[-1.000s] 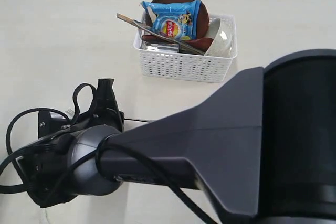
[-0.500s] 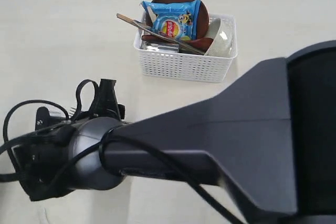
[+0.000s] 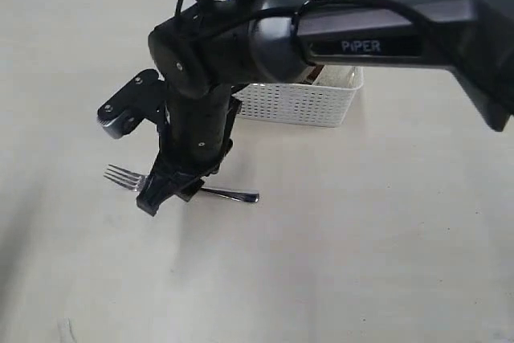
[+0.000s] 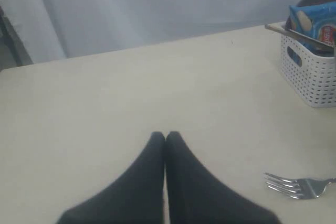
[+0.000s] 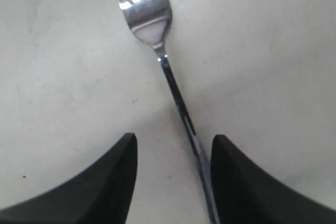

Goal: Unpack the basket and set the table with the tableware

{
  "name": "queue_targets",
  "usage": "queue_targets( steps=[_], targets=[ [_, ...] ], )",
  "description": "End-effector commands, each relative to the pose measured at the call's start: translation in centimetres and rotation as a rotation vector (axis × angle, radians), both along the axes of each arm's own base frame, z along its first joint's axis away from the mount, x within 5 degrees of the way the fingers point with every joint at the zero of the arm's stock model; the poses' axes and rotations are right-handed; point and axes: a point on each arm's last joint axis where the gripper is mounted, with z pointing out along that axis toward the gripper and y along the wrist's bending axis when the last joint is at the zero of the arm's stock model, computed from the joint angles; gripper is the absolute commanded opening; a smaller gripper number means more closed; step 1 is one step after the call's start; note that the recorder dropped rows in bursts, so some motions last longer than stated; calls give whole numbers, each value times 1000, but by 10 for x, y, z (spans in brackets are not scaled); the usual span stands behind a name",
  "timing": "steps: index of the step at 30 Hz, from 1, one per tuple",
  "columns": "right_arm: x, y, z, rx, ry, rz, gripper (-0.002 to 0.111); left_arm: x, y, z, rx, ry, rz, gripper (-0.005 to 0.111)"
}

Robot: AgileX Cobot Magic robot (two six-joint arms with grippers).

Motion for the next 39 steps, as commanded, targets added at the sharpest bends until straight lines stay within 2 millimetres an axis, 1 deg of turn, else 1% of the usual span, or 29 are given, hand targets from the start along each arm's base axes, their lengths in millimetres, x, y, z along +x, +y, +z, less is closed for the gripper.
queue_targets(
  steps=[1,8,12,18,20,22,24,25,28,31,35,39],
  targets=[
    [2,0,5,15,-27,92,43,0,0,-1,-2,-2,0,0],
    [-9,16,-3,53,-73,178,43,0,0,-1,-2,-2,0,0],
    [-5,22,-9,84,-118,181,43,0,0,-1,-2,-2,0,0],
    [-4,21,-26,42,-90,178,42,0,0,-1,-2,-2,0,0],
    [-4,21,-28,35,-86,176,36,0,0,-1,-2,-2,0,0],
    [-4,20,-28,31,-82,174,21,0,0,-1,-2,-2,0,0],
    [-5,19,-27,27,-76,165,5,0,0,-1,-2,-2,0,0],
    [-5,19,-27,25,-69,145,0,0,0,-1,-2,-2,0,0],
    [-5,19,-26,38,-48,26,0,0,0,-1,-2,-2,0,0],
    [-4,20,-25,63,-20,-150,0,0,0,-1,-2,-2,0,0],
    [-3,21,-25,103,36,-447,0,0,0,-1,-2,-2,0,0],
    [1,21,-24,139,42,-647,0,0,0,-1,-2,-2,0,0]
  ],
)
